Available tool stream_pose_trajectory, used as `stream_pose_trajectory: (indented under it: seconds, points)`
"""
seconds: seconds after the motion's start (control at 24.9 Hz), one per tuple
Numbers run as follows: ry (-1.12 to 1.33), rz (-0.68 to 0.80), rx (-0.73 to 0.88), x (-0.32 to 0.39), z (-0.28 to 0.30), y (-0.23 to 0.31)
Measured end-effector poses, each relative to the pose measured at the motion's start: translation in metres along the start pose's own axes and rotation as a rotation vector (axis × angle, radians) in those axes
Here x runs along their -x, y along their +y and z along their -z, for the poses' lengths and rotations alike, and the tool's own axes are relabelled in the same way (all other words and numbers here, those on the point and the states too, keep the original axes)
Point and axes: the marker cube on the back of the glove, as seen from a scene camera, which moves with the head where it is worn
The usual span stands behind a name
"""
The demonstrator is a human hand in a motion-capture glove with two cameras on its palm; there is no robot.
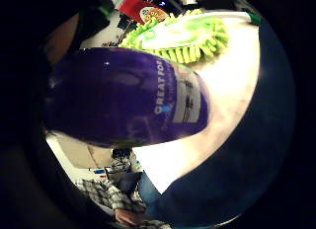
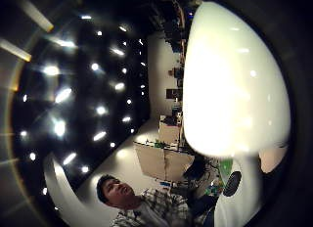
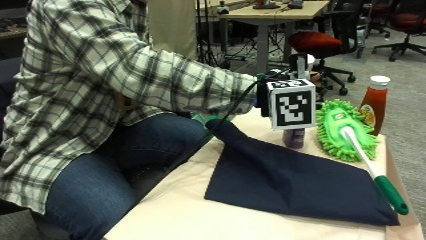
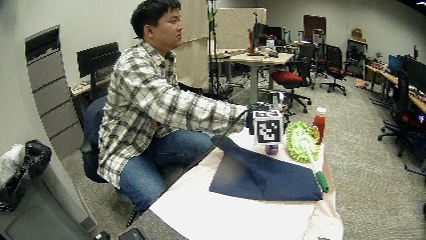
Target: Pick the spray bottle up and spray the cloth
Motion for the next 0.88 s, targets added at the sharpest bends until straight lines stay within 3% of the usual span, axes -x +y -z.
stream_pose_trajectory:
  seconds: [0.4, 0.88]
  points:
    - [0.142, 0.020, 0.066, 0.009, 0.018, 0.017]
    - [0.863, -0.059, 0.082, 0.031, 0.106, 0.097]
